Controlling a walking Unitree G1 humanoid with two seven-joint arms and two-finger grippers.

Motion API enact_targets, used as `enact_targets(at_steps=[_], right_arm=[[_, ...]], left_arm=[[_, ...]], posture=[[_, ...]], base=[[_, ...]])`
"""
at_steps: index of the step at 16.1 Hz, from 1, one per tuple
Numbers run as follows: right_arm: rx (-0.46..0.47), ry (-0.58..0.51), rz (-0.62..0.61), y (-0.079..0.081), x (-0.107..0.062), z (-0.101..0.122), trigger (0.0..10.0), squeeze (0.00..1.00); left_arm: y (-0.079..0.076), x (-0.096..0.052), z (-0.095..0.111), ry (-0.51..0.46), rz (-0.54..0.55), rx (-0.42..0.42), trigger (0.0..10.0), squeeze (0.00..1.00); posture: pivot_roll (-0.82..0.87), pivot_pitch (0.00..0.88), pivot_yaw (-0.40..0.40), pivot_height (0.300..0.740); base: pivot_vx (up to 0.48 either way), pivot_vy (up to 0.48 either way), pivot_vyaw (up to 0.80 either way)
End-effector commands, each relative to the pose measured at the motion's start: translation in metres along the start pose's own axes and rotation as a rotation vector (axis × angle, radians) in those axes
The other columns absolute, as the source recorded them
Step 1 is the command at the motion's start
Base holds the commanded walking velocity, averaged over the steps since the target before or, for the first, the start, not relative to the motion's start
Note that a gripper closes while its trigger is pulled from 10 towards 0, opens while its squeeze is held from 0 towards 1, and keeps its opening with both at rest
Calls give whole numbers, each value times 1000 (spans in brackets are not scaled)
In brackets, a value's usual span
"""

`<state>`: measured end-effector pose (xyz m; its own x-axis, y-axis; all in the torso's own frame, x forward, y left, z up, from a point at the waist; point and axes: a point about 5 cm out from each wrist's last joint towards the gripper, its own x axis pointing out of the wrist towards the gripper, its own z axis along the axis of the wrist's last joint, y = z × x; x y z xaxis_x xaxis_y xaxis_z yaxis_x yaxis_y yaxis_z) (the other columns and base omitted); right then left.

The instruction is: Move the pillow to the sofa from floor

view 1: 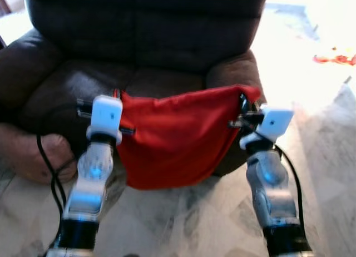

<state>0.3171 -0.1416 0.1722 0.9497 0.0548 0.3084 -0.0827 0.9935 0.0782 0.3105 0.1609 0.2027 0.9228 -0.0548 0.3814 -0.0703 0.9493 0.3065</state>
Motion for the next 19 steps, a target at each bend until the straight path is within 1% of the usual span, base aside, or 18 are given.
enact_targets(at_steps=[1, 3, 5, 6, 8, 10, 12, 15, 19], right_arm=[[5, -138, -5, -2, 7, 31, 10000, 0], [20, -132, -7, 0, 8, 31, 10000, 0], [26, -134, -17, -1, 8, 32, 10000, 0], [-3, -141, -22, -1, 7, 33, 10000, 0], [13, -140, -19, -1, 7, 33, 10000, 0], [12, -149, -2, 1, 7, 36, 10000, 0], [5, -159, 11, 4, 9, 40, 10000, 0], [13, -150, 16, 4, 9, 39, 10000, 0], [15, -141, 24, 5, 9, 38, 10000, 0]], left_arm=[[2, 6, 24, -101, 9, -15, 10000, 0], [-2, 10, 26, -107, -23, -20, 10000, 0], [-1, 11, 29, -113, -25, -17, 10000, 0], [2, 13, 32, -120, -22, -20, 10000, 0], [5, 15, 36, -130, -14, -15, 10000, 0], [8, 18, 40, -144, 0, -18, 10000, 0], [15, 21, 48, -162, 22, -30, 10000, 0], [20, 23, 51, -165, 43, -42, 10000, 0], [19, 22, 51, -160, 46, -47, 10000, 0]], posture=[[94, 37, -42, 740], [95, 41, -43, 740], [96, 48, -43, 740], [96, 51, -44, 740], [96, 51, -44, 740], [97, 54, -45, 740], [97, 55, -46, 740], [100, 57, -50, 740], [99, 58, -52, 740]], base=[[292, 0, 0], [302, 0, 0], [317, 0, -800], [315, 0, 0], [317, 0, 0], [317, 0, 0], [319, 0, 0], [316, 0, 0], [316, 0, 0]])
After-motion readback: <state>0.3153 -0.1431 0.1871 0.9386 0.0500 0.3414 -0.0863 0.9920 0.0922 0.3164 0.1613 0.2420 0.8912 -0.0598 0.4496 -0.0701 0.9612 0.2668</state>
